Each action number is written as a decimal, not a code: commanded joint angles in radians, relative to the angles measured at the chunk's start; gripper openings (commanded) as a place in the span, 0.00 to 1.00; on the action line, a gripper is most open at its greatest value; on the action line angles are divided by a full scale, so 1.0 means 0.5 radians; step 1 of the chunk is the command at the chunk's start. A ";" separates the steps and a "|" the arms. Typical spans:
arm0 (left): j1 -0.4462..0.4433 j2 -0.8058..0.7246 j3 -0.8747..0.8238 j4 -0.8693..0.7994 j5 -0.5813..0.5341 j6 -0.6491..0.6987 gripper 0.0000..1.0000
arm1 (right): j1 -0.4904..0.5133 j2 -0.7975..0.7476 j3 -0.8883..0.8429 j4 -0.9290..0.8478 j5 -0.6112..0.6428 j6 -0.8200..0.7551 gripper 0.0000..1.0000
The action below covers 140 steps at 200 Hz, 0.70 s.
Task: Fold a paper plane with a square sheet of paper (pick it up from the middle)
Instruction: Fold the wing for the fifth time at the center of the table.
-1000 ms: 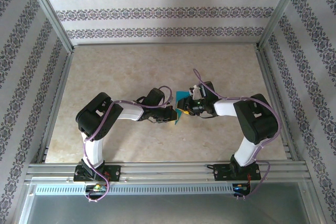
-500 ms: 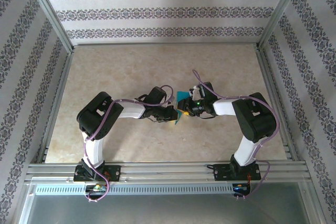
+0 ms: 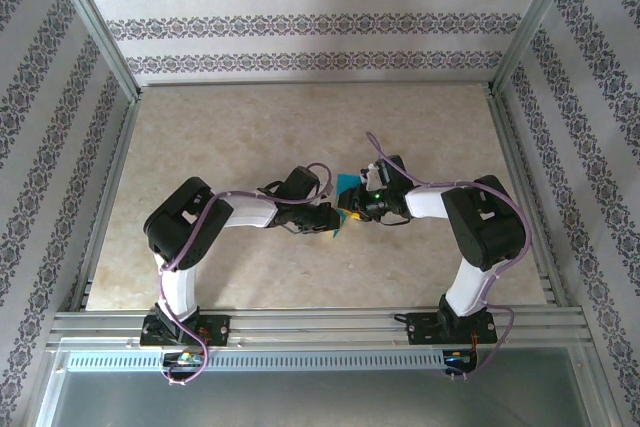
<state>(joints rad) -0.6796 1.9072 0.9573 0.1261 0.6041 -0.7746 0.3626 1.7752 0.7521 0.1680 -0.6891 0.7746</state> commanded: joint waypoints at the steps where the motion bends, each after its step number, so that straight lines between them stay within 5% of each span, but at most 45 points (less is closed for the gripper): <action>1: -0.015 -0.064 -0.075 -0.213 -0.094 -0.045 0.17 | -0.004 0.085 0.001 -0.112 0.123 -0.055 0.37; 140: 0.000 -0.169 -0.063 -0.057 -0.024 -0.185 0.14 | -0.004 0.120 0.027 -0.142 0.117 -0.060 0.36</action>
<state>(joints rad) -0.6804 1.8557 0.9287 0.0818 0.5758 -0.8471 0.3622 1.7840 0.7658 0.1452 -0.6945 0.7746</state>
